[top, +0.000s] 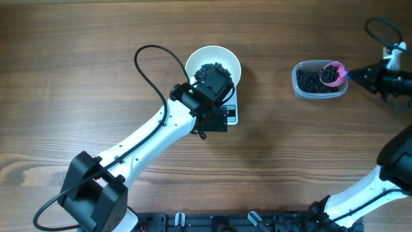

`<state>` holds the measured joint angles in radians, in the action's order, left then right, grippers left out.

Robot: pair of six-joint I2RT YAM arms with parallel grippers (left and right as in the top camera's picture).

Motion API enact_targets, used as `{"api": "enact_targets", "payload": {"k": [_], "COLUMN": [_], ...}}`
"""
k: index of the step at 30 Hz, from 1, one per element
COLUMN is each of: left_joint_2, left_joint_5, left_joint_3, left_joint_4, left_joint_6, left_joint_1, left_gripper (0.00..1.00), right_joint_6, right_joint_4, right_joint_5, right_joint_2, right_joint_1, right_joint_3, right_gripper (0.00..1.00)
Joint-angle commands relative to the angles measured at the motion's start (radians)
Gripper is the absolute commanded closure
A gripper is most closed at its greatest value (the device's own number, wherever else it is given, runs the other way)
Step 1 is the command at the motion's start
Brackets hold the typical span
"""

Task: Scoop item into bowl and weigh 150g on scale
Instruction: 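Push the pink scoop through the beans to fill it, right gripper, then lift the filled scoop and carry it left over the white bowl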

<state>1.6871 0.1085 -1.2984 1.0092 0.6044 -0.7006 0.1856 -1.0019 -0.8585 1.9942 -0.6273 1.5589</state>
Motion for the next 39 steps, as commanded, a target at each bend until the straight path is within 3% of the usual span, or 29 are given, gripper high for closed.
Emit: {"api": "enact_targets", "payload": {"k": [1, 11, 21, 33, 39], "left_joint_2": [0.008, 0.008, 0.008, 0.008, 0.008], "left_joint_5": [0.02, 0.02, 0.02, 0.02, 0.02], "left_joint_3": [0.006, 0.006, 0.006, 0.006, 0.006], "left_joint_4": [0.0, 0.0, 0.0, 0.0, 0.0], "left_joint_6": [0.01, 0.01, 0.01, 0.01, 0.01], "left_joint_1": [-0.005, -0.005, -0.005, -0.005, -0.005], "left_gripper": [0.0, 0.0, 0.0, 0.0, 0.0], "right_joint_6": [0.024, 0.103, 0.156, 0.151, 0.041], "right_joint_4": [-0.004, -0.057, -0.053, 0.048, 0.164], "right_joint_5": [-0.093, -0.185, -0.562, -0.521, -0.242], "right_joint_2": [0.011, 0.011, 0.011, 0.011, 0.011], "right_joint_1": [-0.019, -0.021, 0.013, 0.364, 0.576], "right_joint_3": [-0.005, -0.005, -0.005, -0.005, -0.005], "right_gripper": [0.96, 0.96, 0.96, 0.96, 0.96]}}
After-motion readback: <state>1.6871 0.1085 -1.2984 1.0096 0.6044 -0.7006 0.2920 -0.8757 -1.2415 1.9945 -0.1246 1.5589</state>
